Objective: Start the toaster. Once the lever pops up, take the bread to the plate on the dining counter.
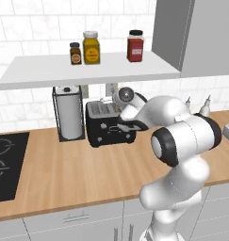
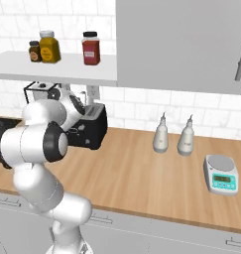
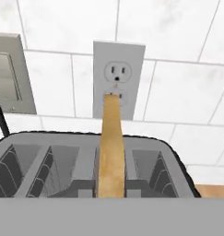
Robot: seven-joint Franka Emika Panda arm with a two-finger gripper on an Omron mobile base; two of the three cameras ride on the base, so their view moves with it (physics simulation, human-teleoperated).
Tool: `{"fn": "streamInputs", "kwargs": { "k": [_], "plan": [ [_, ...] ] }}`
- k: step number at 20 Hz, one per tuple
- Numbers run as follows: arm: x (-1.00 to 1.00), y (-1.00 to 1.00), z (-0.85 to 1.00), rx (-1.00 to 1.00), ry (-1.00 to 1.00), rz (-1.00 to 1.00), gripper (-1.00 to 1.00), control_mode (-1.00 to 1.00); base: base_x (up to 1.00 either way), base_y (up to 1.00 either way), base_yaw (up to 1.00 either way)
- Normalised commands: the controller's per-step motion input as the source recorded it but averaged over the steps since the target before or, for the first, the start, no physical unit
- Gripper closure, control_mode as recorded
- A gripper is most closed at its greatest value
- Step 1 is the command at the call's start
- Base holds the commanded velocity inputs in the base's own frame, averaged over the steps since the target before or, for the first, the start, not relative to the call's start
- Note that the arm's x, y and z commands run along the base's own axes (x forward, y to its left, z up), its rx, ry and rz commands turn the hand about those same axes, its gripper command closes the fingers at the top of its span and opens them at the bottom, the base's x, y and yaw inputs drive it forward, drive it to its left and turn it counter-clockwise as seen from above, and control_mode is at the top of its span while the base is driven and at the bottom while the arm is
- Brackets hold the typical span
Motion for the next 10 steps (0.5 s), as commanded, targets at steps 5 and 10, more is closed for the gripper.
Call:
{"fn": "streamInputs", "kwargs": {
  "k": [5, 10],
  "plan": [
    [-0.31, 0.31, 0.62, 0.0, -0.17, 0.0, 1.0, -1.0, 0.0, 0.0, 0.0],
    [-0.19, 0.3, 0.42, 0.0, -0.06, -0.01, 1.0, -1.0, 0.0, 0.0, 0.0]
  ]
}}
